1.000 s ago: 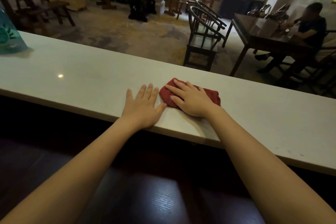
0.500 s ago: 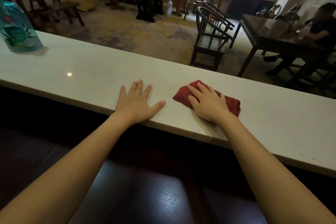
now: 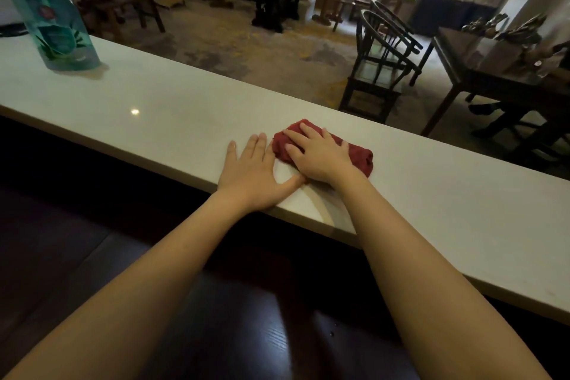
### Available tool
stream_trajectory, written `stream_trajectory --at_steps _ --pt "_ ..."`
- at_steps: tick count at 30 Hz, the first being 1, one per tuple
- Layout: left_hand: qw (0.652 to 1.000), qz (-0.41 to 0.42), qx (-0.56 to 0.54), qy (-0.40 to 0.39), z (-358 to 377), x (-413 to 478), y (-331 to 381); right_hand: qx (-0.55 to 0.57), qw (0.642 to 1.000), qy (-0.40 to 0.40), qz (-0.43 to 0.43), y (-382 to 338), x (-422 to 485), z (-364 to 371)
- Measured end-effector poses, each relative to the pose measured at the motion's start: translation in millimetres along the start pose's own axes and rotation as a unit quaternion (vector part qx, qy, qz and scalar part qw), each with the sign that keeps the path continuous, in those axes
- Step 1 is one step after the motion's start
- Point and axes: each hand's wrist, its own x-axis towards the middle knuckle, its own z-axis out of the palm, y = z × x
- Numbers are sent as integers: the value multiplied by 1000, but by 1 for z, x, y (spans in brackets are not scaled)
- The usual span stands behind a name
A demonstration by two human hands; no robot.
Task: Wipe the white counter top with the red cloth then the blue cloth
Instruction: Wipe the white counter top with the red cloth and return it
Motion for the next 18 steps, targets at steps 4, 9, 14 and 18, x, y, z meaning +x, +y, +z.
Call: stream_trajectory --at_steps 4,9,14,18 --pt "1000 2 -3 0 0 -1 0 9 999 0 -40 25 -25 -3" --pt "1000 10 -4 -3 -1 -2 -1 18 999 9 -39 69 -104 1" --pt "1000 12 1 -8 -3 -3 -3 10 1000 26 2 99 -177 4" --pt "1000 14 6 -20 -6 -4 -3 8 995 40 94 132 -204 -1"
